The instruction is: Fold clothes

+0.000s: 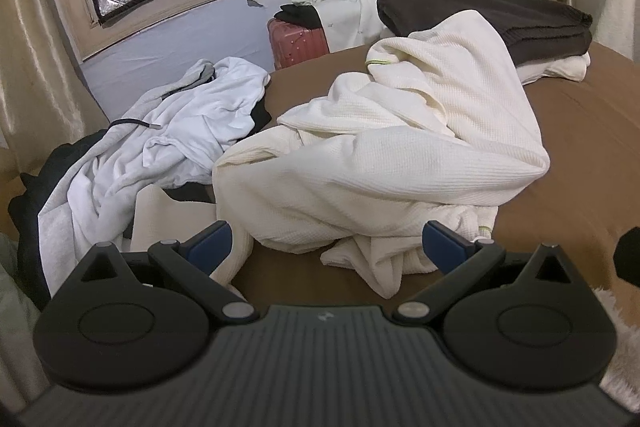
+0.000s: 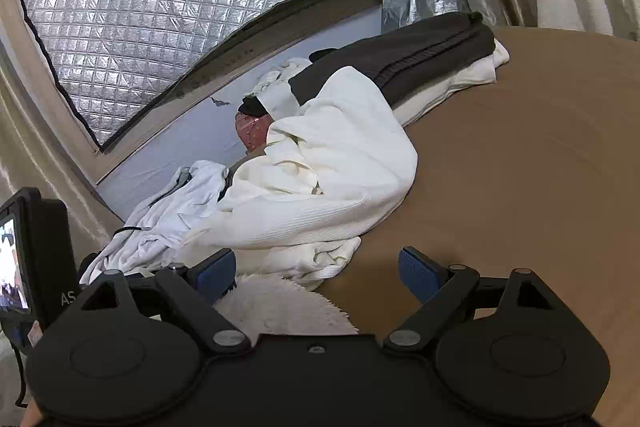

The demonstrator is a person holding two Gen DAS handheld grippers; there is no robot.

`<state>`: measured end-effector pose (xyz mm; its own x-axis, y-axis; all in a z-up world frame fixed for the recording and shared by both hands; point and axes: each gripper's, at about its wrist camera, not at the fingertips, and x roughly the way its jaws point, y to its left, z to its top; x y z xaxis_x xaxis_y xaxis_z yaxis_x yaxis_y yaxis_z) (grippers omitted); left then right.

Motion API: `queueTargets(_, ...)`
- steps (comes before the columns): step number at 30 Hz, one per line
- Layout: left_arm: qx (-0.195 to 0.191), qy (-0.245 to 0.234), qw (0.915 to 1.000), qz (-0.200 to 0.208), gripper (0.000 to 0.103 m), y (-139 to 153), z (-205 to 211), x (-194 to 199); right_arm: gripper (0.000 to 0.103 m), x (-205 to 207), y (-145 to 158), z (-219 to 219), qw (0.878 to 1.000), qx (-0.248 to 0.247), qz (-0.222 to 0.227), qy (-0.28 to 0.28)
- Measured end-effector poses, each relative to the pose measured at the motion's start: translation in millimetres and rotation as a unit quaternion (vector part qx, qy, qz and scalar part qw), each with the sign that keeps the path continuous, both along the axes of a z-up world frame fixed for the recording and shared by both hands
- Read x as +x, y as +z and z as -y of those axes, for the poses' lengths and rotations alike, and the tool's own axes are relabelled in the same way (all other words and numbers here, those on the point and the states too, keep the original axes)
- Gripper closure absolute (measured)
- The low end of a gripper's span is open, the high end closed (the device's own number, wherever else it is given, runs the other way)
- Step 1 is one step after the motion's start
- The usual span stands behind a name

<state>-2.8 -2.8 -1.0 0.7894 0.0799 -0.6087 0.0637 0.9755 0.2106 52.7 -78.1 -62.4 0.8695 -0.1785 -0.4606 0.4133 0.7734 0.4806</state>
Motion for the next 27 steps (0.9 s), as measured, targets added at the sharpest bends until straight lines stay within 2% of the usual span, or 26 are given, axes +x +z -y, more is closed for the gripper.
queueTargets(27, -0.013, -0.012, 0.9998, -0.012, 0.0, 0.3, -2.2, 3.9, 0.012, 1.5, -8.7, 3.0, 1.0, 0.016, -0.005, 0.003)
